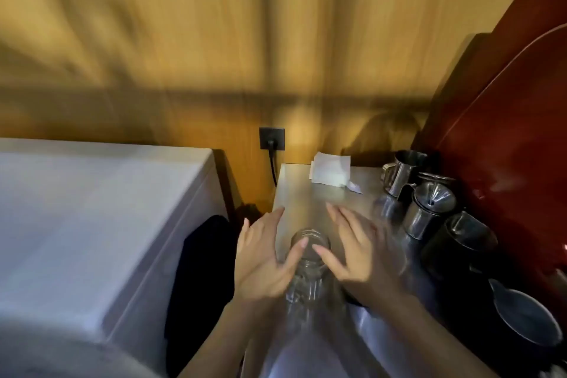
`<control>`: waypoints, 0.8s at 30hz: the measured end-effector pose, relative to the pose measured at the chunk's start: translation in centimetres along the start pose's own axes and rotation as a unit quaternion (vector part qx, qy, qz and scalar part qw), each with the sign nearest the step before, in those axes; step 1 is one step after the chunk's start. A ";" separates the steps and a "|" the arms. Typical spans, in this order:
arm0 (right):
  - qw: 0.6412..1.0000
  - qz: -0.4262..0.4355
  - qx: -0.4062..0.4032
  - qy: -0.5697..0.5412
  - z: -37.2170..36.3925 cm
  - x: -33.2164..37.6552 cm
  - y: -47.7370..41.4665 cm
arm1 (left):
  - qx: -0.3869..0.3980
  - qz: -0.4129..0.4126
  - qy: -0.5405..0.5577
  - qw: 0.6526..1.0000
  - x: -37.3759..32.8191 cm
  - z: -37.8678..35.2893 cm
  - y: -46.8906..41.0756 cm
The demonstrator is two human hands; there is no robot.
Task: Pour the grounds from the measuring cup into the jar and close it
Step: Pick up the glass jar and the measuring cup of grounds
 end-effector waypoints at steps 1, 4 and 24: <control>1.000 0.003 0.005 0.002 -0.5 0.0 0.4 | 0.021 0.005 -0.002 1.000 0.2 -0.3 0.2; 0.999 0.009 0.023 0.028 -1.8 0.0 1.6 | 0.065 -0.006 -0.025 0.998 0.7 -1.4 1.1; 0.994 0.049 0.088 0.047 -3.1 0.8 3.5 | 0.087 0.054 0.040 0.994 3.1 -4.0 1.4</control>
Point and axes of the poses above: each hand's wrist, its own y-axis away from the middle knuckle, its own z-axis out of the back of the hand, x = y × z, the point moved 5 cm from there along -y, towards the middle knuckle, and after that the axes turned 1 degree about -x, right-handed, at the moved point
